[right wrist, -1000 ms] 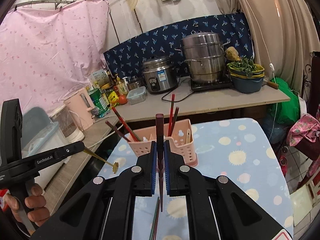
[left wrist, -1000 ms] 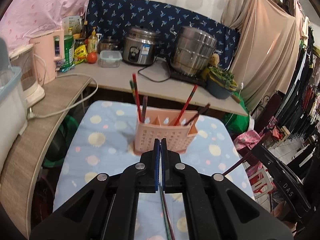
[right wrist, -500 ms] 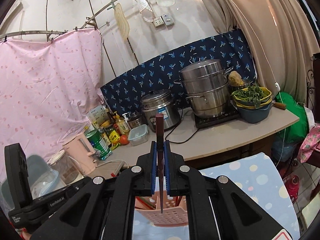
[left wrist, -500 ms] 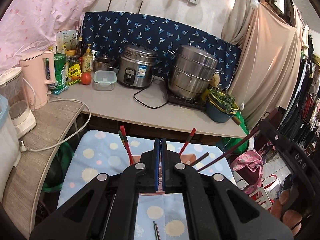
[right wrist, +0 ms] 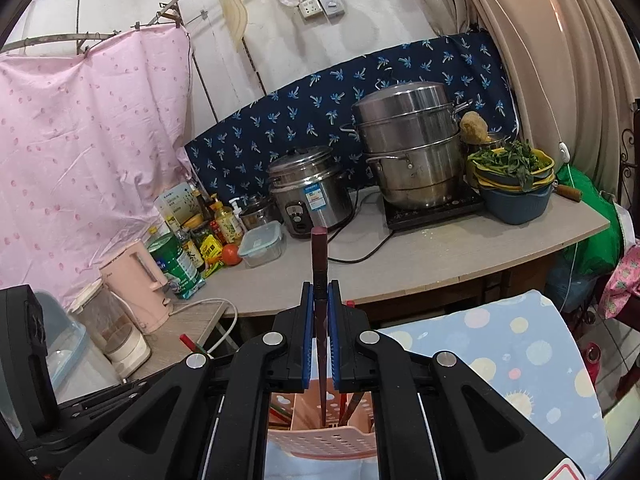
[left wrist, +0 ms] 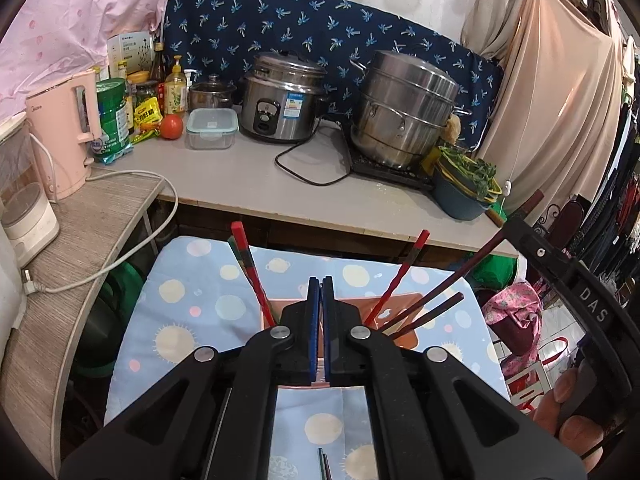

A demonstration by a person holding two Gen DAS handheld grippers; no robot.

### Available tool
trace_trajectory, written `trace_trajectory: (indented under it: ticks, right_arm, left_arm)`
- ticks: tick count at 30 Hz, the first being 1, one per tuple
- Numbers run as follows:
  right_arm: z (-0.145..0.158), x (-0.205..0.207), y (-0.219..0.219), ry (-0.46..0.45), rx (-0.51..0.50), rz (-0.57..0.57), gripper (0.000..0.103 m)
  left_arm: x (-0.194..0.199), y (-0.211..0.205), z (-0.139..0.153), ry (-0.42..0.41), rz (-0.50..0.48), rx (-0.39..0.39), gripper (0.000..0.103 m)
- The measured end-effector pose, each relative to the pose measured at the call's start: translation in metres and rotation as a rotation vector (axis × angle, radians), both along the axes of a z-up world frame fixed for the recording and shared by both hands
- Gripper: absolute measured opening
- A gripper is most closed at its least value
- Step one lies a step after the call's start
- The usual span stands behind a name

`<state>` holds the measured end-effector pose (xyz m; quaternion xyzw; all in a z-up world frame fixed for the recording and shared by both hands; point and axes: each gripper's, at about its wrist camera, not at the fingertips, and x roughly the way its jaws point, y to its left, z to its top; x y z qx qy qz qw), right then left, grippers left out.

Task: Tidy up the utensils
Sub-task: 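Lift the spoon and chopstick and carry them above the pink holder with both tools, then lower the spoon and chopstick into the holder and open both tools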

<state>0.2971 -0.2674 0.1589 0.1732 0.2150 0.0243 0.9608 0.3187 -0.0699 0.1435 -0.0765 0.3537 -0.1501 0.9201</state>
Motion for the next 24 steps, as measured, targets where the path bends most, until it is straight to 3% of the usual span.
trace_trajectory:
  ticks: [11,15,24]
  right_arm:
    - [-0.019,0.005,0.007,0.053,-0.016,0.03,0.01]
    - [-0.018,0.001,0.005,0.051,-0.018,0.027,0.012]
    - [-0.016,-0.025,0.003,0.044,-0.017,0.028,0.012]
  left_arm:
    - [0.003,-0.001,-0.012,0.012,-0.002,-0.006,0.002]
    - [0.001,0.002,-0.011,0.012,0.01,-0.015,0.012]
    - [-0.017,0.011,-0.003,-0.013,0.026,-0.01,0.018]
